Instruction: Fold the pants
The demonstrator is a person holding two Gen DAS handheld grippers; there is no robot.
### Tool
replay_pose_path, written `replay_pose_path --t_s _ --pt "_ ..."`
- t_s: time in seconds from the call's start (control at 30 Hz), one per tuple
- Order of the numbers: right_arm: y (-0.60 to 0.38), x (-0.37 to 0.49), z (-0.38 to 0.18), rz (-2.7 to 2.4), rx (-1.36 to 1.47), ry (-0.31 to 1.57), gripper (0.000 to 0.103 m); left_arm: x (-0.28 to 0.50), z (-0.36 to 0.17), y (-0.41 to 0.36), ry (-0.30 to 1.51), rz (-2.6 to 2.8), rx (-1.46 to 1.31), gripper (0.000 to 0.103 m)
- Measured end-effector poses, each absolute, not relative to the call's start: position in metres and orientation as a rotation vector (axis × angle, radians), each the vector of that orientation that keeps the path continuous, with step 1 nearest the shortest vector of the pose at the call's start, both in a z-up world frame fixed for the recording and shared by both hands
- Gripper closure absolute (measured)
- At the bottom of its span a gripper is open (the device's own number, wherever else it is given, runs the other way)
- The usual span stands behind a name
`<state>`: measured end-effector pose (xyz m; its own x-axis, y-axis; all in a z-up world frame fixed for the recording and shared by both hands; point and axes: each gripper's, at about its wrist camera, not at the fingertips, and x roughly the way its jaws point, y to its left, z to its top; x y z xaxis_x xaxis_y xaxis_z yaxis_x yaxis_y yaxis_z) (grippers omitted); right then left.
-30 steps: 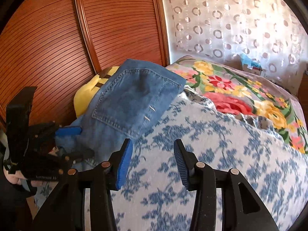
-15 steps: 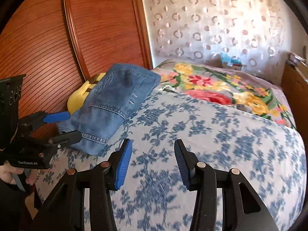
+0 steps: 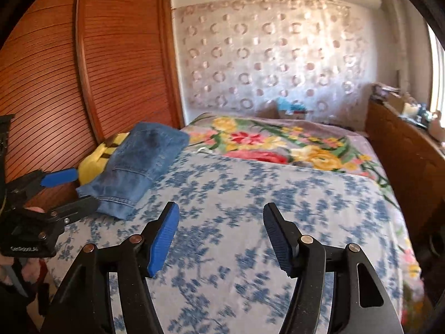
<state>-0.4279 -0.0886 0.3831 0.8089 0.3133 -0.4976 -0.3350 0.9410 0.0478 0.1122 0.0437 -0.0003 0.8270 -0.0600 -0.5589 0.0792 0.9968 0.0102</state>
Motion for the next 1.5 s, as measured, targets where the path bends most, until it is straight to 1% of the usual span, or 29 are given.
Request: replay_pose_path --t_s 0.27,0.6,0.97,1.5 --pt "-0.111 -0.474 0.398 0.293 -0.023 0.474 0.038 0.090 0.011 0.015 0.546 -0.112 0.020 0.016" --pt "-0.123 -0.516 0.403 0.240 -0.021 0.393 0.038 0.064 0.022 0.003 0.517 -0.087 0.012 0.016" --pt "-0.124 -0.516 0.401 0.217 -0.005 0.377 0.038 0.051 0.033 0.003 0.487 -0.062 0.001 0.016" --pt "-0.127 -0.513 0.396 0.221 -0.010 0.375 0.038 0.048 0.026 0.004 0.496 -0.051 -0.005 0.016"
